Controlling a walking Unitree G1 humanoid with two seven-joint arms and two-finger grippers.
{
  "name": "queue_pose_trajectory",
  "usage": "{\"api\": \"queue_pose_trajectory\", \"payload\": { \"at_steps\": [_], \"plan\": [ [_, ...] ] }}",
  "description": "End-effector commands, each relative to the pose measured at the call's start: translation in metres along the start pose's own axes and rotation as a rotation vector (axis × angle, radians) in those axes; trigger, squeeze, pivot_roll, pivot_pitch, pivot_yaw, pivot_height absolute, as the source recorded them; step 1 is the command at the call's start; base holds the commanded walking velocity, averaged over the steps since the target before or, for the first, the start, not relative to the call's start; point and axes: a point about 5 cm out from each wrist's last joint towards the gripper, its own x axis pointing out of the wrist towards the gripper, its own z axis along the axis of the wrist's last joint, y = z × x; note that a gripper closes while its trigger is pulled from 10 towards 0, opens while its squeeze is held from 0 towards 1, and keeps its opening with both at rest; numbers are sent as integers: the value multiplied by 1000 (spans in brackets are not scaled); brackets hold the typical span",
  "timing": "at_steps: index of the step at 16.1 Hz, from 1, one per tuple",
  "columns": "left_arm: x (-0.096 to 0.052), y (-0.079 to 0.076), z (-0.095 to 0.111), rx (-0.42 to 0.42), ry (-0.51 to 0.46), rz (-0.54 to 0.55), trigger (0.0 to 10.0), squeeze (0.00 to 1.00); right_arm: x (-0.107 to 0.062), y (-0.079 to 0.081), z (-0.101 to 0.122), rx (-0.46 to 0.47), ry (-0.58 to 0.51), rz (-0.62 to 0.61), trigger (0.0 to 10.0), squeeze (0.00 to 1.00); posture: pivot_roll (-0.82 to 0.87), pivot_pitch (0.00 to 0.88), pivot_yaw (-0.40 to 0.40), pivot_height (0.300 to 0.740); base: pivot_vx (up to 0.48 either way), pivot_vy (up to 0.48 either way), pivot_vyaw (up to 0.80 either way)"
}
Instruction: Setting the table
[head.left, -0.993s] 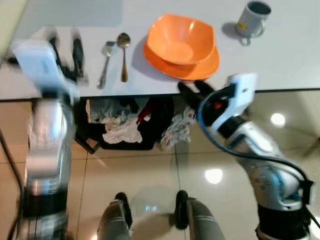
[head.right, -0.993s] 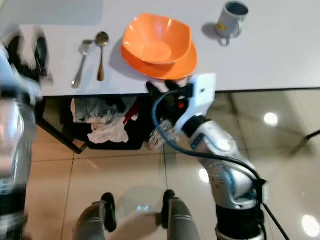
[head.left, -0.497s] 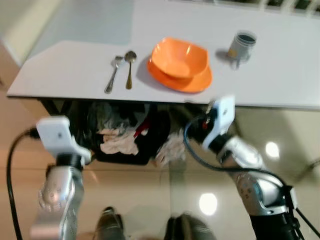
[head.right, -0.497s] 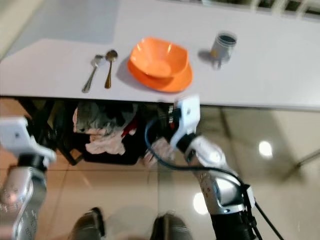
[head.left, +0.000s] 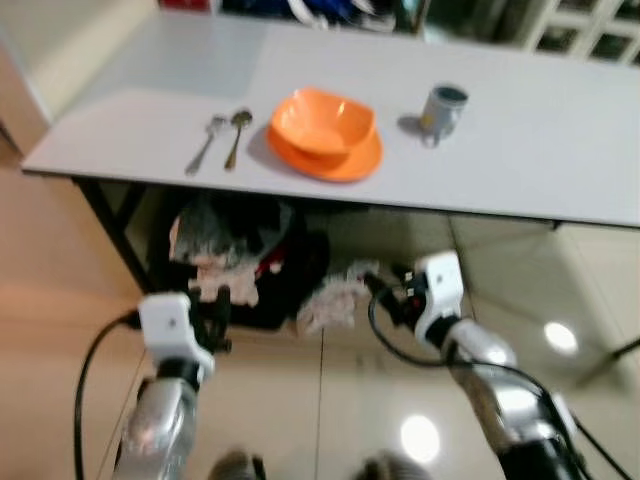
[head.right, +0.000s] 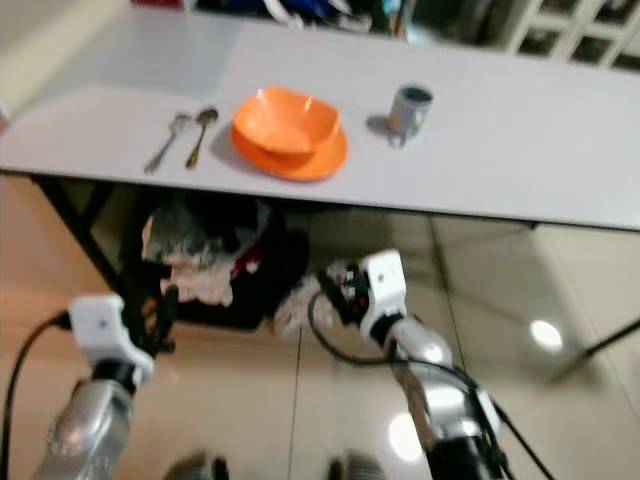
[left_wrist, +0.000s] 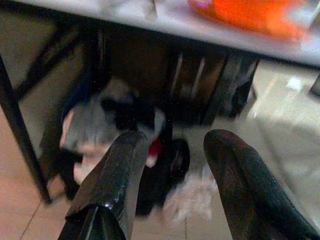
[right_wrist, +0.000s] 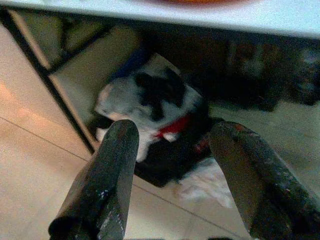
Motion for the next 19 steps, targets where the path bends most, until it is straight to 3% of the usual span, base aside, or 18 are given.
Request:
{"api": "queue_pose_trajectory", "payload": {
  "at_steps": [1,2,5,8,10,12,13,14,15,16,17,19],
  "plan": [
    [2,-9,-13,8,40,-49,10000,0,-14,-22,-31,18,101,-117,10000,0,-114,91,-21,740,0,-461,0],
    [6,-7,-17,13,49,-51,10000,0,-19,-31,-50,31,170,-166,10000,0,-116,87,-19,740,0,-461,0],
    [14,-5,-22,8,63,-52,10000,0,-26,-35,-74,39,262,-191,10000,0,-116,80,-14,740,0,-461,0],
    [14,3,-48,5,145,-23,10000,0,-34,-36,-100,38,367,-224,10000,0,-124,76,-4,740,0,-460,0],
    [2,36,-96,-21,388,119,10000,0,-65,-44,-138,87,559,-343,10000,0,-113,74,4,740,0,-448,0],
    [-9,49,-113,-43,507,185,10000,0,-78,-49,-147,108,610,-394,10000,0,-113,74,4,740,0,-364,0],
    [-20,67,-122,-82,583,300,10000,0,-91,-53,-156,132,666,-445,10000,0,-130,72,14,740,0,0,0],
    [-19,73,-122,-93,599,336,10000,0,-95,-54,-158,134,688,-462,10000,0,-134,72,24,740,0,0,0],
    [-9,77,-111,-76,547,323,10000,0,-98,-56,-160,136,700,-478,10000,0,-125,82,28,740,0,0,0],
    [-4,77,-107,-63,517,302,10000,0,-98,-57,-160,140,698,-481,10000,0,-125,82,28,740,0,0,0],
    [13,75,-93,-18,423,248,10000,0,-98,-57,-160,143,691,-484,10000,0,-119,98,19,740,0,0,0],
    [25,68,-83,24,362,205,10000,0,-98,-57,-160,121,705,-463,10000,0,-111,96,8,740,0,0,0]
  ]
}}
